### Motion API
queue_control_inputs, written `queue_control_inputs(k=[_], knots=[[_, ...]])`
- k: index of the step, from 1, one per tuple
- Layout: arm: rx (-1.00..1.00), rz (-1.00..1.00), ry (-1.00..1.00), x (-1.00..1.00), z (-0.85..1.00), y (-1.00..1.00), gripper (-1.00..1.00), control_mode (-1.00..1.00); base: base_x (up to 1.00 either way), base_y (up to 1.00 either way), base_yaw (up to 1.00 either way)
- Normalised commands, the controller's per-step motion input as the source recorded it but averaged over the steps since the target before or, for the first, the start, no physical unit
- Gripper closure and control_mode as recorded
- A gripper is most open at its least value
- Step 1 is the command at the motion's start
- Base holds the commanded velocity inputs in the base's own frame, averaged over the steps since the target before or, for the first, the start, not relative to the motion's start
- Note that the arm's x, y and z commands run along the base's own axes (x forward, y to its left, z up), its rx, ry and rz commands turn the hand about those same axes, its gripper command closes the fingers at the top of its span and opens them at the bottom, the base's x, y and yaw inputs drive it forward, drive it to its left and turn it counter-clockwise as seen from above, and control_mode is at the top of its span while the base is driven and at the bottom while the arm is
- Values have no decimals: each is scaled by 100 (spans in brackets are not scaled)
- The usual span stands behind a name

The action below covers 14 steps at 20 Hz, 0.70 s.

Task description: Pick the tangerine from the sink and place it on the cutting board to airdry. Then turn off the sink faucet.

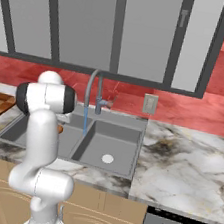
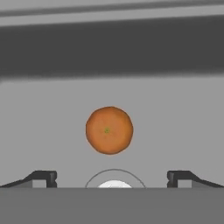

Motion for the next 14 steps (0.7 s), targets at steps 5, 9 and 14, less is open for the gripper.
queue_control_inputs(k=[5, 9, 14], knots=[[0, 0, 0, 24, -15, 0, -100, -100, 0, 0, 0], [0, 0, 0, 26, -14, 0, -100, -100, 0, 0, 0], [0, 0, 0, 15, -14, 0, -100, -100, 0, 0, 0]])
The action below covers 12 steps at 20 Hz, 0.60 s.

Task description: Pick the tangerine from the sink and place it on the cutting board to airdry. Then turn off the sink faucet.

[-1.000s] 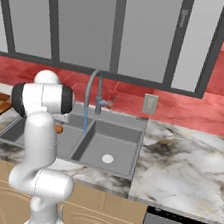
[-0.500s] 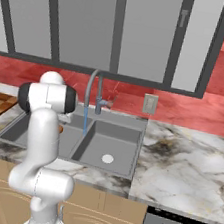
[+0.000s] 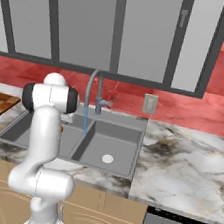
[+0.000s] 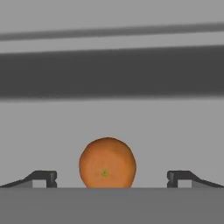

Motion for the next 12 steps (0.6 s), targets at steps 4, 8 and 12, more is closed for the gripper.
queue_control_inputs(k=[4, 8, 12], knots=[[0, 0, 0, 0, -12, 0, -100, -100, 0, 0, 0], [0, 0, 0, 0, -13, 0, -100, -100, 0, 0, 0], [0, 0, 0, 0, -12, 0, -100, -100, 0, 0, 0]])
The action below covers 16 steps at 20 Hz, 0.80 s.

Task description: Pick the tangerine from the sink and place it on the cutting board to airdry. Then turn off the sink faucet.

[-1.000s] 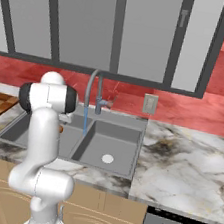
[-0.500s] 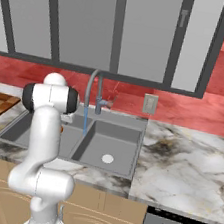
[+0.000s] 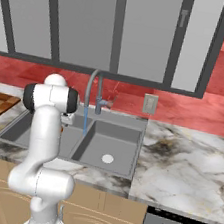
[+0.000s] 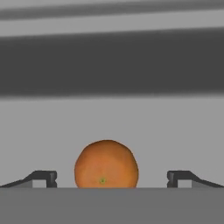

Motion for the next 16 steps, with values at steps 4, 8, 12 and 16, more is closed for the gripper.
queue_control_inputs(k=[4, 8, 12, 16], knots=[[0, 0, 0, 0, -11, 0, -100, -100, 0, 0, 0], [0, 0, 0, 0, -12, 1, -100, -100, 0, 0, 0], [0, 0, 0, 0, -16, 2, -100, -100, 0, 0, 0], [-1, 0, 1, 0, -22, 4, -100, -100, 0, 0, 0]])
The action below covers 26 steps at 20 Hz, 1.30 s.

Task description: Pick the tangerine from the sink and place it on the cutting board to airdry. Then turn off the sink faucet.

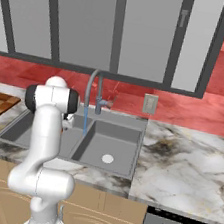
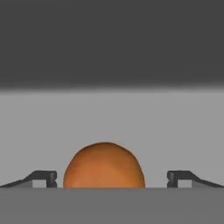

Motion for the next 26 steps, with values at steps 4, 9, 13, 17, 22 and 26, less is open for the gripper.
queue_control_inputs(k=[4, 9, 13, 17, 22, 26], knots=[[0, 0, 0, 0, -21, 3, -100, -100, 0, 0, 0], [-1, 0, 0, 0, -22, 8, -100, -100, 0, 0, 0], [-1, 0, 0, 0, -17, 6, 100, -100, 0, 0, 0], [0, 0, -1, -9, 0, 0, 100, -100, 0, 0, 0], [0, 0, -7, -25, 29, 0, 100, -100, 0, 0, 0], [2, 0, -10, -39, 66, 0, 100, -100, 0, 0, 0]])
